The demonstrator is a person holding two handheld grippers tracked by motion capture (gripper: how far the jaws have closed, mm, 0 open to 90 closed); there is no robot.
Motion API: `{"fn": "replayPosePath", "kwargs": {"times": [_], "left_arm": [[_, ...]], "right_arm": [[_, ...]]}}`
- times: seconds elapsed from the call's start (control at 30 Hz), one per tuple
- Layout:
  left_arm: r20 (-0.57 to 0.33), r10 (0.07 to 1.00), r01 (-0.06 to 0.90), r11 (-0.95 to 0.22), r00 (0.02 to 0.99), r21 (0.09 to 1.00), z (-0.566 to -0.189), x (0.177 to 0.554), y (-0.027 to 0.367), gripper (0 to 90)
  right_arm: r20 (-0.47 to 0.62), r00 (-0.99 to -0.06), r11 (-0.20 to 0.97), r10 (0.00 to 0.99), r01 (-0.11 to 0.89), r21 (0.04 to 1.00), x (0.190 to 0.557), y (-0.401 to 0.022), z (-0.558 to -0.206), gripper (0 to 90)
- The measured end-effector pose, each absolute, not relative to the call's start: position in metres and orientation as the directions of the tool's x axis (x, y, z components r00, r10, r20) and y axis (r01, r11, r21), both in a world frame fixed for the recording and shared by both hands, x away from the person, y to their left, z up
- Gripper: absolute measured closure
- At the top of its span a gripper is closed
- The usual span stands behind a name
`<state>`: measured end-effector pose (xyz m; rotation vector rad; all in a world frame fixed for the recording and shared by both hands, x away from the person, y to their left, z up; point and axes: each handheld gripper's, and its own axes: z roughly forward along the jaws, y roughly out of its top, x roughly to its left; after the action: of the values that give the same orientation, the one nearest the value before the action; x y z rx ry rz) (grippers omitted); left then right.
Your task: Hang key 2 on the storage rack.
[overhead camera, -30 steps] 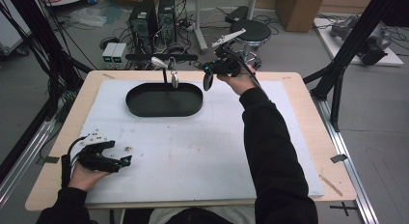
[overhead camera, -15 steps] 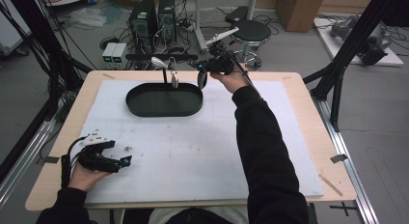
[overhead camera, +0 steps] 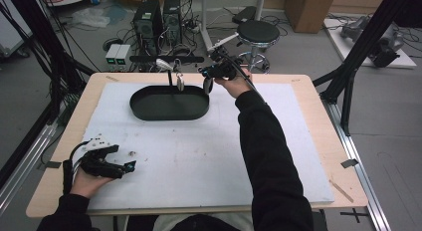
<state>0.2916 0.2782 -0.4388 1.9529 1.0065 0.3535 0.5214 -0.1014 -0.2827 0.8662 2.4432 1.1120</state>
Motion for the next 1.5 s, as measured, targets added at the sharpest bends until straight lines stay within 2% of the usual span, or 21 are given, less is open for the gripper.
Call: {"fn": "replayPosePath", "kwargs": {"times": [0.23, 0.43, 0.67, 0.8, 0.87, 0.97, 1.17, 1.27, 1.33, 1.5], "left_arm": [[-0.129, 0.760, 0.509, -0.288, 0.637, 0.811, -0.439, 0.291, 0.278, 2.4], [-0.132, 0.760, 0.508, -0.285, 0.637, 0.813, -0.439, 0.291, 0.278, 2.4], [-0.135, 0.761, 0.509, -0.281, 0.635, 0.814, -0.440, 0.290, 0.278, 2.4], [-0.135, 0.761, 0.510, -0.281, 0.634, 0.813, -0.440, 0.290, 0.278, 2.4], [-0.136, 0.762, 0.511, -0.280, 0.634, 0.813, -0.440, 0.291, 0.278, 2.4], [-0.136, 0.762, 0.511, -0.280, 0.633, 0.812, -0.440, 0.290, 0.278, 2.4], [-0.135, 0.763, 0.511, -0.280, 0.632, 0.812, -0.439, 0.290, 0.278, 2.4], [-0.137, 0.762, 0.512, -0.279, 0.632, 0.813, -0.439, 0.289, 0.278, 2.4], [-0.136, 0.763, 0.511, -0.278, 0.632, 0.813, -0.439, 0.289, 0.278, 2.4], [-0.135, 0.764, 0.512, -0.279, 0.631, 0.812, -0.439, 0.289, 0.278, 2.4]], "right_arm": [[-0.044, -0.742, 0.505, 0.669, 0.410, 0.760, 0.527, -0.099, -0.290, 85.8], [-0.032, -0.704, 0.434, 0.710, 0.402, 0.806, 0.530, -0.095, -0.287, 88.5], [-0.024, -0.694, 0.433, 0.719, 0.421, 0.797, 0.531, -0.102, -0.294, 86.8], [0.042, -0.704, 0.407, 0.709, 0.457, 0.791, 0.531, -0.110, -0.301, 69.7], [0.057, -0.699, 0.411, 0.713, 0.482, 0.774, 0.530, -0.111, -0.303, 53.8], [0.077, -0.689, 0.409, 0.720, 0.511, 0.756, 0.528, -0.113, -0.302, 35.2], [0.097, -0.695, 0.396, 0.712, 0.513, 0.762, 0.519, -0.122, -0.299, 13.2], [0.090, -0.692, 0.399, 0.717, 0.513, 0.760, 0.515, -0.132, -0.301, 9.4], [0.086, -0.690, 0.415, 0.718, 0.525, 0.743, 0.513, -0.137, -0.303, 3.2], [0.083, -0.681, 0.397, 0.728, 0.516, 0.759, 0.503, -0.154, -0.308, 2.2]]}}
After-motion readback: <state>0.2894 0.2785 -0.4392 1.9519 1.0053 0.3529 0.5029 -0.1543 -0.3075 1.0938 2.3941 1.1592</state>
